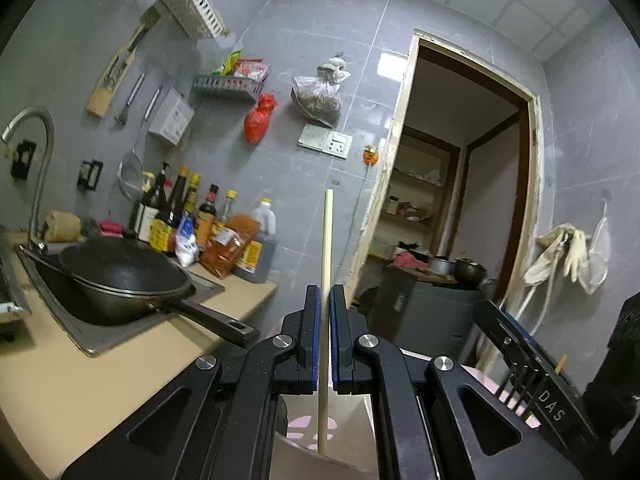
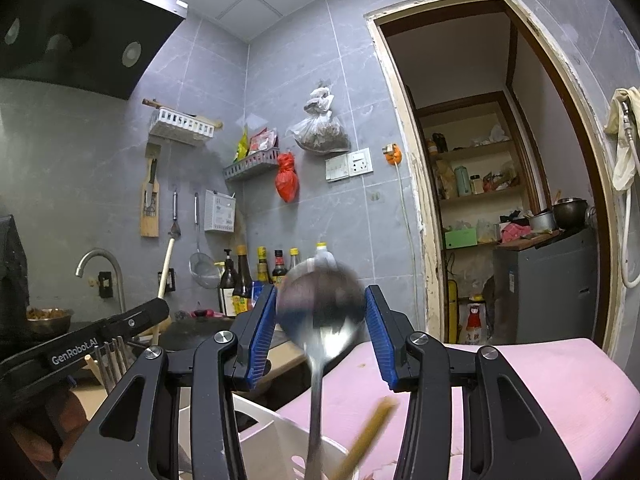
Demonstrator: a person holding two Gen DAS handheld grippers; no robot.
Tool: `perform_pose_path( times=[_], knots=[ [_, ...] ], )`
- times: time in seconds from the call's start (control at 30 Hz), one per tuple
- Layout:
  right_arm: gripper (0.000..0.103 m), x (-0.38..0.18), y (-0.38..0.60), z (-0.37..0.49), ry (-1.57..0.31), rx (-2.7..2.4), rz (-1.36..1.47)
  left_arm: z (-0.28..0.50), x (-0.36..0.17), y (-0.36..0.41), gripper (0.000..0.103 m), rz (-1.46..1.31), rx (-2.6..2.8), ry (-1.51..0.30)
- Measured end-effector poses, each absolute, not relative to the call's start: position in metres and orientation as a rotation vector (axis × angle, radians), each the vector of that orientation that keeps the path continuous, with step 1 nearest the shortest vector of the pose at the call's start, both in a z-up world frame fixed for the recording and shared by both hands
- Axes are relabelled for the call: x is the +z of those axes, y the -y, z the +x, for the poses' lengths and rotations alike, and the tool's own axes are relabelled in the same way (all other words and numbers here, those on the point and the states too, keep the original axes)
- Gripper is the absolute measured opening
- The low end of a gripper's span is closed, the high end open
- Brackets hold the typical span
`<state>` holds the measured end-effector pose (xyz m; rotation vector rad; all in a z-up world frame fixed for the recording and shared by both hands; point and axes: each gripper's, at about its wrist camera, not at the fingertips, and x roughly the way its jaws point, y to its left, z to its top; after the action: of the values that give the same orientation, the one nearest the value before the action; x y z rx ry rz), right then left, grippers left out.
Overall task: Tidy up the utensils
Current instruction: 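Lower the spoon and chopstick into the basket and open both tools, then move both tools back over the remaining utensils on the cloth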
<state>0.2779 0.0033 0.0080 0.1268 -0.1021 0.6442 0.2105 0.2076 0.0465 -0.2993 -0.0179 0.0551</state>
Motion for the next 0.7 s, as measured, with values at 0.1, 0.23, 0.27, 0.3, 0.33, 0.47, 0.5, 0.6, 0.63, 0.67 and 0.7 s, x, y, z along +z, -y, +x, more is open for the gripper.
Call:
perform_pose_path(
  times=[0.1, 0.23, 0.27, 0.3, 0.33, 0.47, 0.5, 0.6, 0.63, 0.67, 0.7],
  knots=[
    [0.047, 0.008, -0.003, 0.278, 0.108, 0.651, 0.131, 0.209, 0.047, -0.211, 0.003, -0.309, 0.042, 0.002],
    [0.052, 0.007, -0.001, 0.275, 0.116, 0.66, 0.138, 0.207, 0.046, -0.21, 0.003, -0.294, 0.023, -0.028],
    [0.054, 0.008, -0.001, 0.275, 0.121, 0.658, 0.142, 0.206, 0.046, -0.209, 0.003, -0.284, 0.019, -0.034],
    [0.055, 0.008, -0.001, 0.274, 0.123, 0.656, 0.143, 0.206, 0.046, -0.208, 0.003, -0.274, 0.019, -0.041],
    [0.059, 0.008, 0.0, 0.274, 0.125, 0.655, 0.147, 0.206, 0.046, -0.207, 0.003, -0.27, 0.015, -0.047],
    [0.072, 0.013, 0.003, 0.272, 0.129, 0.639, 0.166, 0.21, 0.042, -0.206, 0.005, -0.261, -0.014, -0.095],
    [0.074, 0.015, 0.004, 0.272, 0.129, 0.635, 0.17, 0.21, 0.041, -0.206, 0.008, -0.261, -0.015, -0.102],
    [0.083, 0.02, 0.01, 0.272, 0.109, 0.612, 0.188, 0.208, 0.041, -0.208, 0.021, -0.279, -0.016, -0.113],
    [0.085, 0.021, 0.013, 0.271, 0.103, 0.609, 0.188, 0.206, 0.041, -0.21, 0.029, -0.291, -0.021, -0.114],
    [0.087, 0.021, 0.015, 0.269, 0.098, 0.606, 0.183, 0.204, 0.041, -0.211, 0.033, -0.302, -0.024, -0.115],
    [0.088, 0.022, 0.018, 0.267, 0.093, 0.599, 0.171, 0.201, 0.042, -0.213, 0.035, -0.315, -0.024, -0.113]
  ],
)
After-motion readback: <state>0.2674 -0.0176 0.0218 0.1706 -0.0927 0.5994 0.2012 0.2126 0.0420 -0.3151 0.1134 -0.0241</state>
